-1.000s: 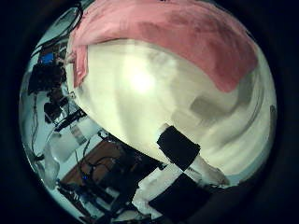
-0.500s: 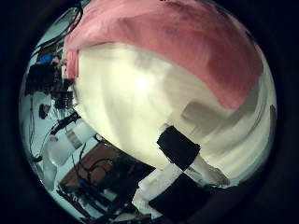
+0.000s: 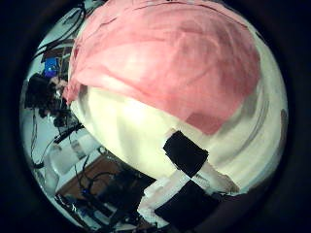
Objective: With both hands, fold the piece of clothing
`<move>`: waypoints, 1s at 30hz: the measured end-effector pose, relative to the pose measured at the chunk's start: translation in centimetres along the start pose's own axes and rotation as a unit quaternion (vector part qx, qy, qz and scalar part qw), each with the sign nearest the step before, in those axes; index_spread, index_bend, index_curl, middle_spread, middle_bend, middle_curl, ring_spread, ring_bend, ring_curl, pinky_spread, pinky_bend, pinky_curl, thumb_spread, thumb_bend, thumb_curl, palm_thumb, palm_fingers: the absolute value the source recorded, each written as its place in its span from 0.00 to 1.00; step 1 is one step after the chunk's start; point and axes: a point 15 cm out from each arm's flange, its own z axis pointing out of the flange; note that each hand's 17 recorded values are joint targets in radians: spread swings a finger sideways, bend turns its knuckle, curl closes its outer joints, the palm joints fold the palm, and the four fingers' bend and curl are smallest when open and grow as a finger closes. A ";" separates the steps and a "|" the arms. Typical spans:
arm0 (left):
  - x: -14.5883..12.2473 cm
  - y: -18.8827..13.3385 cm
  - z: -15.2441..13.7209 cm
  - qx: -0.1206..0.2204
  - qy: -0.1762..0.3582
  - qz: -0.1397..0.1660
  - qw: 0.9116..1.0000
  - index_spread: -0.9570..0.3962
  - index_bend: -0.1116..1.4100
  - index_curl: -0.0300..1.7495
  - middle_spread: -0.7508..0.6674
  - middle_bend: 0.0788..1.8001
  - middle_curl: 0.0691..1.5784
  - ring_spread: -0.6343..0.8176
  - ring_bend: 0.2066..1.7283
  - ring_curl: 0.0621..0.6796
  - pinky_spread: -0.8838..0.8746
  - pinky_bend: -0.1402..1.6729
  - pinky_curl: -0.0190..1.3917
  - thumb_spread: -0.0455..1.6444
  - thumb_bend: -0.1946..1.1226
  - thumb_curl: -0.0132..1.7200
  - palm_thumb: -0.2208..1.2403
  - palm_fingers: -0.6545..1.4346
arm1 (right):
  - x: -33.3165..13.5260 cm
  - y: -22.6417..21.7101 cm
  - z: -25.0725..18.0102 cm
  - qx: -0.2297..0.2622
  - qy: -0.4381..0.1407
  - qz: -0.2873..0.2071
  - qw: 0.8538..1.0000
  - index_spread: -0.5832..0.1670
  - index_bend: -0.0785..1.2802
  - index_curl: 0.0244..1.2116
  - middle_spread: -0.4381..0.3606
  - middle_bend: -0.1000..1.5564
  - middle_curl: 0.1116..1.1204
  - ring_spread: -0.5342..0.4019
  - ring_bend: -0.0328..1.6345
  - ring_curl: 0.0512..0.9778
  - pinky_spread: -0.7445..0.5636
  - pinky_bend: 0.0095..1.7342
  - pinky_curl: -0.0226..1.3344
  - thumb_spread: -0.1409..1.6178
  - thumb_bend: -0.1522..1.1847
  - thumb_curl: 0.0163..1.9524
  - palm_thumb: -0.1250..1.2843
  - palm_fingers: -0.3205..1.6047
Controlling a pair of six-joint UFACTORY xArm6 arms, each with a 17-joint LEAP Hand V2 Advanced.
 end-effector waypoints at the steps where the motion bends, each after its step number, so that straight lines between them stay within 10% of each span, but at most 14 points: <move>1: 0.1 0.1 -0.1 -0.001 0.000 0.000 1.000 0.26 0.43 0.42 0.15 0.52 0.54 0.12 0.72 0.79 0.16 0.75 0.47 0.56 0.13 0.31 0.70 0.82 | 0.3 0.0 -0.2 0.002 -0.001 0.003 1.000 0.41 0.82 0.62 0.36 0.79 0.63 0.33 0.79 0.61 0.31 0.69 0.51 0.74 0.19 0.23 0.84 0.79; 9: 0.1 0.4 -0.1 -0.004 -0.001 0.002 1.000 0.23 0.40 0.49 0.13 0.51 0.58 0.12 0.74 0.79 0.16 0.76 0.47 0.56 0.13 0.32 0.69 0.81 | 0.0 2.4 1.3 -0.018 -0.001 0.001 1.000 0.36 0.60 0.61 0.31 0.69 0.58 0.30 0.75 0.60 0.20 0.65 0.50 0.73 0.06 0.16 0.49 0.47; 15: -0.1 0.4 0.0 -0.006 -0.001 -0.002 1.000 0.21 0.37 0.54 0.12 0.49 0.61 0.12 0.74 0.79 0.16 0.77 0.47 0.56 0.13 0.33 0.69 0.82 | -0.8 3.5 2.3 -0.029 0.000 -0.010 1.000 0.33 0.53 0.54 0.32 0.58 0.49 0.38 0.61 0.49 0.40 0.47 0.42 0.66 0.07 0.15 0.36 0.19; 22: 0.0 0.4 0.0 -0.005 0.001 -0.005 1.000 0.19 0.32 0.59 0.11 0.48 0.63 0.12 0.74 0.78 0.16 0.77 0.47 0.56 0.13 0.34 0.69 0.82 | -1.0 4.6 2.5 -0.051 0.000 -0.018 0.999 0.43 0.38 0.42 0.49 0.43 0.36 0.59 0.51 0.36 0.68 0.43 0.34 0.59 0.09 0.15 0.28 0.17; 30: 0.0 0.3 -0.5 -0.001 0.000 -0.005 1.000 0.17 0.29 0.64 0.11 0.47 0.65 0.12 0.74 0.78 0.17 0.77 0.46 0.56 0.13 0.34 0.69 0.82 | -2.7 4.3 4.1 -0.065 0.005 -0.038 0.997 0.45 0.33 0.37 0.48 0.41 0.32 0.61 0.45 0.29 0.73 0.34 0.28 0.62 0.11 0.17 0.44 0.24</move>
